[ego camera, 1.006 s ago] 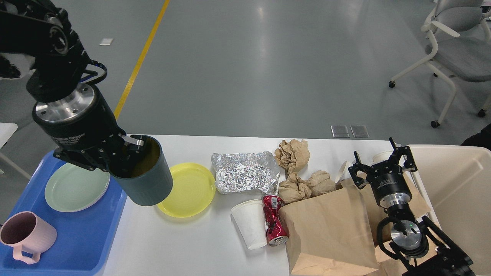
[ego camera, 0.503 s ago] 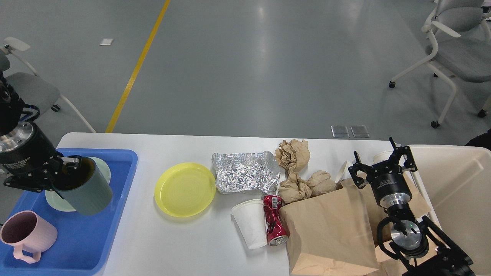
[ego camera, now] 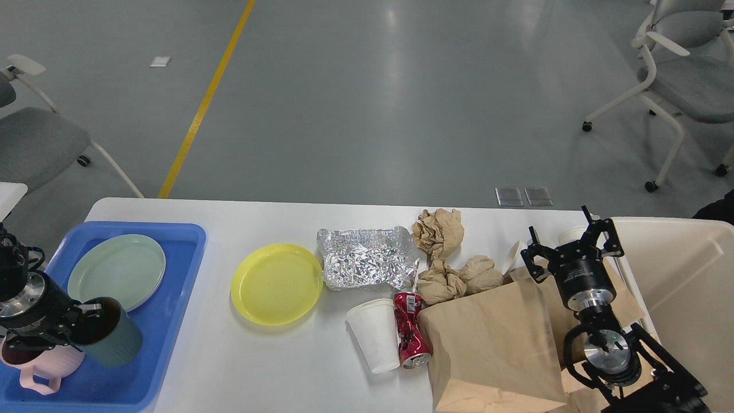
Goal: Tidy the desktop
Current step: 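Lower the dark green mug onto the tray beside the pink mug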
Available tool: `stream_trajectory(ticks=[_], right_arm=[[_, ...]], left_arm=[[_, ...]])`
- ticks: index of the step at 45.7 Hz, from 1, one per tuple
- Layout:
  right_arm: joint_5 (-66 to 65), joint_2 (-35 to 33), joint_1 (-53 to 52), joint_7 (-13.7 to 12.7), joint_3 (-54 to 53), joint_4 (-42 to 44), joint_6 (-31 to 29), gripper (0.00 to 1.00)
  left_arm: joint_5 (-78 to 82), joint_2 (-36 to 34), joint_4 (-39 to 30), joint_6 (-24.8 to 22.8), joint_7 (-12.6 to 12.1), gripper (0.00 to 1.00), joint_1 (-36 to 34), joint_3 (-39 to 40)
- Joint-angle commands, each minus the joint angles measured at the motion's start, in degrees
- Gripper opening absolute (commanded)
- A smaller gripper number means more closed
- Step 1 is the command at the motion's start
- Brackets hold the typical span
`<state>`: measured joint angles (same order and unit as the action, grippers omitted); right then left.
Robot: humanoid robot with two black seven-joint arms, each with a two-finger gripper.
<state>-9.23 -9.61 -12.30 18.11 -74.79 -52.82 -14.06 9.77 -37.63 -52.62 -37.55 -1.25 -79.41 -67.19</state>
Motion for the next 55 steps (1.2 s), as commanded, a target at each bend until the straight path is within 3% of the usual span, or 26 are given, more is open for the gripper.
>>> stream_trajectory(ticks=[1,10,21,30,34,37,44,51,53,55], right_arm=[[0.00,0.03,0.00,0.00,0.00,0.00,0.00,1.00],[0.00,0.03,0.00,0.00,0.00,0.00,0.00,1.00],[0.00,0.03,0.00,0.00,0.00,0.00,0.00,1.00],[0.00,0.03,0.00,0.00,0.00,0.00,0.00,1.00],[0.00,0.03,0.00,0.00,0.00,0.00,0.00,1.00],[0.00,-0.05,0.00,0.00,0.00,0.00,0.00,1.00],[0.00,0.03,0.00,0.00,0.00,0.00,0.00,1.00],[0.00,0.03,0.00,0.00,0.00,0.00,0.00,1.00],[0.00,0.03,0.00,0.00,0.00,0.00,0.00,1.00],[0.00,0.03,0.00,0.00,0.00,0.00,0.00,1.00]], left_arm=[[2.18,0.02,0.67,2.39,-0.16,0.04,3.03,3.47],[2.44,0.37,1.03,3.62,-0.34,0.06,3.30,3.56],[1.65,0.63,0.94,5.12,-0.16,0.20,3.21,3.12],[1.65,-0.07,0.41,5.29,-0.60,0.49,3.21,3.03],[1.12,-0.51,0.06,5.29,0.02,0.70,3.21,2.86],[1.12,-0.86,0.06,5.29,0.02,0.77,3.12,2.59],[1.12,-0.95,-0.03,5.29,-0.25,0.84,3.03,2.42],[1.12,-1.13,-0.29,6.43,-0.16,0.84,2.86,1.89],[1.04,-1.30,-0.99,6.52,-0.16,0.76,2.68,1.89],[0.95,-1.56,-1.87,6.53,-0.16,0.59,2.51,1.80]])
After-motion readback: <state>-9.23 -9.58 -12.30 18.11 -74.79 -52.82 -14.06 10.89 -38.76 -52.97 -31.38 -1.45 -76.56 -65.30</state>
